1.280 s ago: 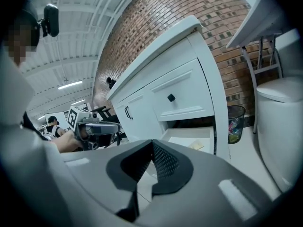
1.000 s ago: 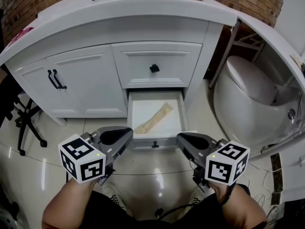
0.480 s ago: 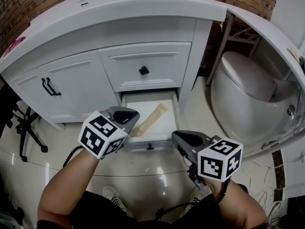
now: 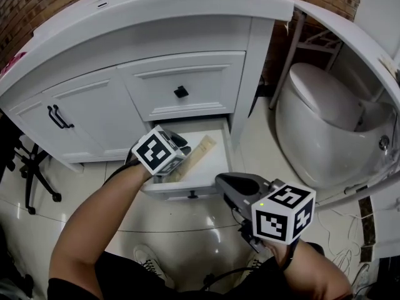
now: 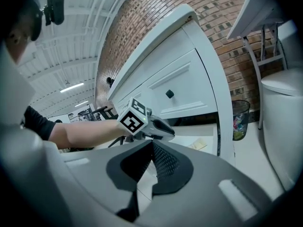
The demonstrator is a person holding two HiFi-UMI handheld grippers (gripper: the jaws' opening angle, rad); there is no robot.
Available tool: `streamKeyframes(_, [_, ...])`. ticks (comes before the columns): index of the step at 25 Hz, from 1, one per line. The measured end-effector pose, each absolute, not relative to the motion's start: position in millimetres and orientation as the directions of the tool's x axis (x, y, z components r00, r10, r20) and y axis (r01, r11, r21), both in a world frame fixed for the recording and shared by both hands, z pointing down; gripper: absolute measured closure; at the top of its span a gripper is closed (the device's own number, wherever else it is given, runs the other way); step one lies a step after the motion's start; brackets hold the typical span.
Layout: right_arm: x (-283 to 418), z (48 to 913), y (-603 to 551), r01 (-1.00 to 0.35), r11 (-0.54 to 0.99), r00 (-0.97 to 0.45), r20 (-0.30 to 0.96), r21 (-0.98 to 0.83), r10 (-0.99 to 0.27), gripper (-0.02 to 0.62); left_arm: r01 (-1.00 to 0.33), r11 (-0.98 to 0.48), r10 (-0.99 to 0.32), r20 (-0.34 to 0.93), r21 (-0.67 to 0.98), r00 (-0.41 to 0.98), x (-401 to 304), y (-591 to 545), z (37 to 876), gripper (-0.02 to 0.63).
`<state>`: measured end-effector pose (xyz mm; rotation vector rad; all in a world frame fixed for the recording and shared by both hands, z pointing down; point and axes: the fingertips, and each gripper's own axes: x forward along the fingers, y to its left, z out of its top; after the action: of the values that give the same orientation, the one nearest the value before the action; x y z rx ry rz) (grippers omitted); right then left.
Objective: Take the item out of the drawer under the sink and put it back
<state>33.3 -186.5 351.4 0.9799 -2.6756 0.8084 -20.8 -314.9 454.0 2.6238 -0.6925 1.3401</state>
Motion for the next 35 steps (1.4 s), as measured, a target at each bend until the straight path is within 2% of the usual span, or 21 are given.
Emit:
streamKeyframes(5, [32, 345, -187, -0.633, 0.638, -0.773, 0.323, -0.438, -0.546, 0.591, -0.397, -0.917, -0.222, 0.877, -0.039, 0.426, -11, -324, 495, 0.531])
streamKeyframes(7, [33, 344, -187, -0.631, 0.634, -0.775, 0.320, -0.447, -0.545, 0.591, -0.398, -0.917, -0.175, 0.899, -0.001, 0.402, -9, -322, 513, 0.498])
streamKeyframes(13, [35, 342, -186, -0.624, 0.634, -0.780, 0.315, -0.458, -0.540, 0.591, -0.428, -0.900, -0.095, 0.925, 0.078, 0.368, -9, -319, 544, 0.471])
streamKeyframes(16, [36, 341, -185, -0.621, 0.634, -0.782, 0.316, -0.461, -0.537, 0.591, -0.448, -0.887, -0.075, 0.920, 0.115, 0.386, -6, -321, 545, 0.476])
streamKeyframes(19, [36, 341, -185, -0.620, 0.635, -0.783, 0.316, -0.461, -0.536, 0.591, -0.459, -0.875, -0.055, 0.911, 0.154, 0.410, -5, -320, 545, 0.509])
streamKeyframes(24, [38, 342, -184, -0.622, 0.634, -0.781, 0.315, -0.459, -0.539, 0.591, -0.471, -0.871, -0.080, 0.906, 0.139, 0.415, -5, -319, 540, 0.569])
streamKeyframes(27, [40, 342, -186, -0.628, 0.630, -0.777, 0.314, -0.458, -0.546, 0.591, -0.478, -0.872, -0.120, 0.904, 0.102, 0.411, -7, -320, 532, 0.572])
streamKeyframes(35, [41, 347, -183, -0.640, 0.622, -0.767, 0.326, -0.451, -0.553, 0.591, -0.502, -0.864, -0.265, 0.815, 0.037, 0.515, -7, -319, 464, 0.572])
